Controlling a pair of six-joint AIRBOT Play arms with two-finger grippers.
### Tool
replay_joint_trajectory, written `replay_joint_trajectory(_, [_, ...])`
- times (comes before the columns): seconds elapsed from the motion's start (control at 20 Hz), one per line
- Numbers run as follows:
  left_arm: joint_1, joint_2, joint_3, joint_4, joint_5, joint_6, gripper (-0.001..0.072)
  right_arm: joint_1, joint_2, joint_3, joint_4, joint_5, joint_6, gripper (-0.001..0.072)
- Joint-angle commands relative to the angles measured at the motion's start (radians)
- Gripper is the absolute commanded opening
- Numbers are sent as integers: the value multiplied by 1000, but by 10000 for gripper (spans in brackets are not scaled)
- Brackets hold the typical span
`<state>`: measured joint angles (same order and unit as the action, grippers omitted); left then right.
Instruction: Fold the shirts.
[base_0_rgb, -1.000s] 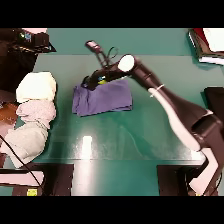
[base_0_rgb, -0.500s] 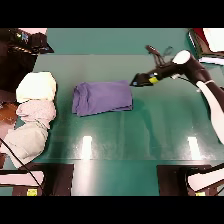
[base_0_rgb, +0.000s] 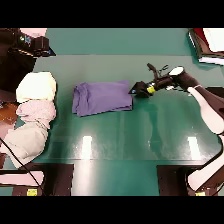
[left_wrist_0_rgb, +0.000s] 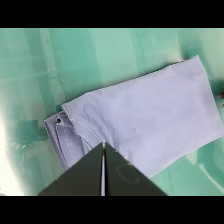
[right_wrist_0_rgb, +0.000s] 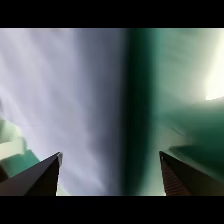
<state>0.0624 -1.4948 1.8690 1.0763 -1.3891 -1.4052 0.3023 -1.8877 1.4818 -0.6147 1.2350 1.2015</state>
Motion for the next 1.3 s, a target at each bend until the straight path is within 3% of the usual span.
replay_joint_trajectory(0.0, [0, -1, -8, 0, -1, 0, 23, 82, -111, 100, 109, 25, -7, 692])
replay_joint_trajectory(0.05, [0, -1, -8, 0, -1, 0, 23, 103, -143, 135, 137, 30, -6, 683])
replay_joint_trajectory(0.2, [0, -1, -8, -2, -10, 0, 23, 150, -195, 207, 151, 24, -7, 429])
replay_joint_trajectory(0.35, [0, -1, -8, -11, -11, -1, 23, 163, -198, 262, 148, 32, -44, 9])
replay_joint_trajectory(0.55, [-56, -1, -8, -11, -24, 0, 23, 112, -145, 312, 139, 74, -43, 11])
replay_joint_trajectory(0.75, [-171, -1, -8, -11, -11, 26, 23, -40, 72, 176, 11, 41, -27, 11])
replay_joint_trajectory(1.0, [-292, -1, -8, -11, 63, 24, 23, -372, 337, 6, -177, 34, 13, 12])
replay_joint_trajectory(1.25, [-394, -1, -8, -11, 176, 17, 23, -726, 463, -73, -190, -118, 13, 12])
